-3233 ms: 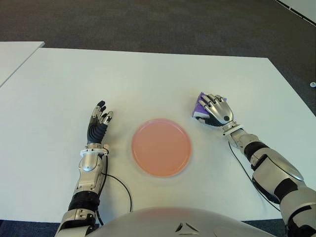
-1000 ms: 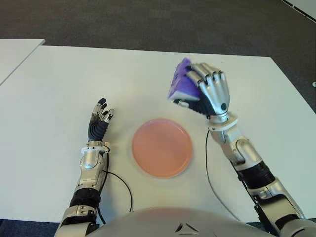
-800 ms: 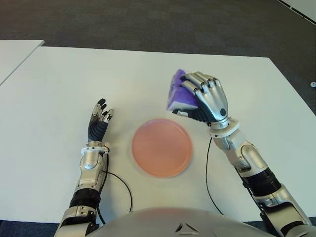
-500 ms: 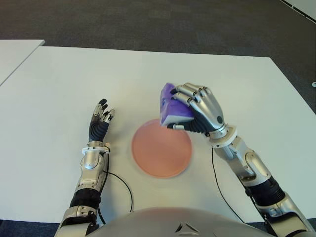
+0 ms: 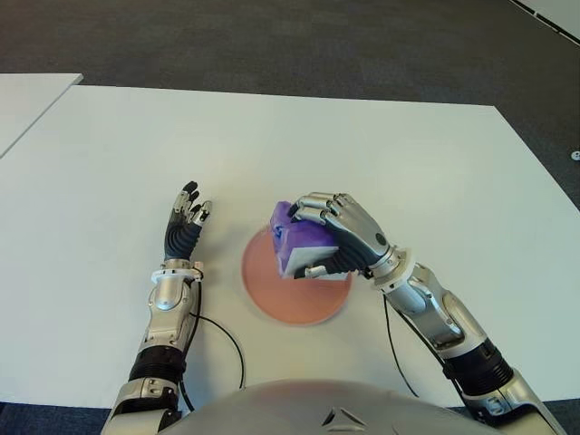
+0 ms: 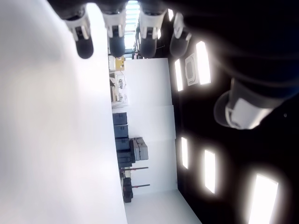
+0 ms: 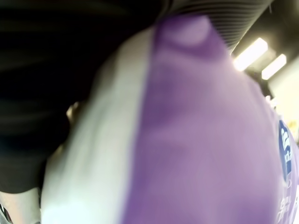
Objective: Put the tissue paper into the plate.
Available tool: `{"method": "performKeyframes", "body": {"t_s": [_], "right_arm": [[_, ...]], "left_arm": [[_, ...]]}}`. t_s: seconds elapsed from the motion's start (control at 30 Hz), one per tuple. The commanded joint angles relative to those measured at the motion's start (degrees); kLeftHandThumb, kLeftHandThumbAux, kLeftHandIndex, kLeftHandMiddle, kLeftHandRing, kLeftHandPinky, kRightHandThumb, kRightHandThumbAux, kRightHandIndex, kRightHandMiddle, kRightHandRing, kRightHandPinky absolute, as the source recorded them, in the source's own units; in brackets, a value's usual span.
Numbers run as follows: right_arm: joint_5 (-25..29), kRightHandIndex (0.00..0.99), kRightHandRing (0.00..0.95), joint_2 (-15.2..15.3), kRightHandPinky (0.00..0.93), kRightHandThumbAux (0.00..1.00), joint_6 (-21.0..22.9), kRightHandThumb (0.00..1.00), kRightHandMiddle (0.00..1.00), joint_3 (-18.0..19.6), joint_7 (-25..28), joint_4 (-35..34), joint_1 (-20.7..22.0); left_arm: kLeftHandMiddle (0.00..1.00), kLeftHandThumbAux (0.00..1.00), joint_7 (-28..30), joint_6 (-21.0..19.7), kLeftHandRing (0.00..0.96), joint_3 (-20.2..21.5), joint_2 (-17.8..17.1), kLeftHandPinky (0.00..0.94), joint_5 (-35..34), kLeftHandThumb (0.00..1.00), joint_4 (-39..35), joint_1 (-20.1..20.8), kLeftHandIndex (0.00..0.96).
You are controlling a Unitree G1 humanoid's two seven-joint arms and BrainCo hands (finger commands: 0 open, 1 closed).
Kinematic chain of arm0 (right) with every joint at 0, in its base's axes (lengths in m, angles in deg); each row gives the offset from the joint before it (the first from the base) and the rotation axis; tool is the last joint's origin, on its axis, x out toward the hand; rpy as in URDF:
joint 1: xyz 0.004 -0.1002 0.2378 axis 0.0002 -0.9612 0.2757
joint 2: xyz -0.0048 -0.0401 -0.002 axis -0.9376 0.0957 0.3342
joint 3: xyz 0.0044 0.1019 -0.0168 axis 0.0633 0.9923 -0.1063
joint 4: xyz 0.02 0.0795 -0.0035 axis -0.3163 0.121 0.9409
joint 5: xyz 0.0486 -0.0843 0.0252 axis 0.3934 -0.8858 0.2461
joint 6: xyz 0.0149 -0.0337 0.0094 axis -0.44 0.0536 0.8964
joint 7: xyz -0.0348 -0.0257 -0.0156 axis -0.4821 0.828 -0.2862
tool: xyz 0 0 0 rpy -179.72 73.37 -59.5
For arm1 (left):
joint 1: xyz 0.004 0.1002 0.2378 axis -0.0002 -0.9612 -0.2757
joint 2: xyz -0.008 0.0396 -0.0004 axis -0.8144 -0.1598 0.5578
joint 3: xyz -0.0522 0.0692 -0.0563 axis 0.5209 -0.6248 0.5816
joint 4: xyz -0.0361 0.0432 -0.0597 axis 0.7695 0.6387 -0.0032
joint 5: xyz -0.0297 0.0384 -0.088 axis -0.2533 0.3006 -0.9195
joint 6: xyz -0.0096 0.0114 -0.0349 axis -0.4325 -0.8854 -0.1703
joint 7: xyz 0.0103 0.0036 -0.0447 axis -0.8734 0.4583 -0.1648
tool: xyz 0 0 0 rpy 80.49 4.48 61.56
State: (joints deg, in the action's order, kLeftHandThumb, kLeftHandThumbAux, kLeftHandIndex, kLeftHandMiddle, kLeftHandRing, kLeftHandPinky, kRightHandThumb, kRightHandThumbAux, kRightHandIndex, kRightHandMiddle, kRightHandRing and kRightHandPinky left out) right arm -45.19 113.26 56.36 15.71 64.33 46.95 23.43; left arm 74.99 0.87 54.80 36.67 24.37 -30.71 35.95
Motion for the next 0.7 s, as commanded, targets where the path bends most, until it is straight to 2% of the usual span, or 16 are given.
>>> {"method": "performKeyframes", "body": {"t_s": [0.03, 0.7], "right_arm": [[1.7, 0.439, 0.86, -0.9, 0.869, 0.716, -1.1, 0.718, 0.863, 0.0, 2.7, 0.6, -1.2], [-0.7, 0.44, 0.855, -4.5, 0.856, 0.714, -2.4, 0.722, 0.85, 0.4, 4.0, 6.5, -0.3]], "left_arm": [[0.0, 0.495, 1.0, -2.1, 0.0, -0.4, 0.4, 0.0, -0.3, 0.0, 1.7, -1.8, 0.0], [0.0, 0.503, 1.4, -2.1, 0.0, -0.4, 0.4, 0.0, -0.6, 0.0, 2.0, -1.7, 0.0]]}}
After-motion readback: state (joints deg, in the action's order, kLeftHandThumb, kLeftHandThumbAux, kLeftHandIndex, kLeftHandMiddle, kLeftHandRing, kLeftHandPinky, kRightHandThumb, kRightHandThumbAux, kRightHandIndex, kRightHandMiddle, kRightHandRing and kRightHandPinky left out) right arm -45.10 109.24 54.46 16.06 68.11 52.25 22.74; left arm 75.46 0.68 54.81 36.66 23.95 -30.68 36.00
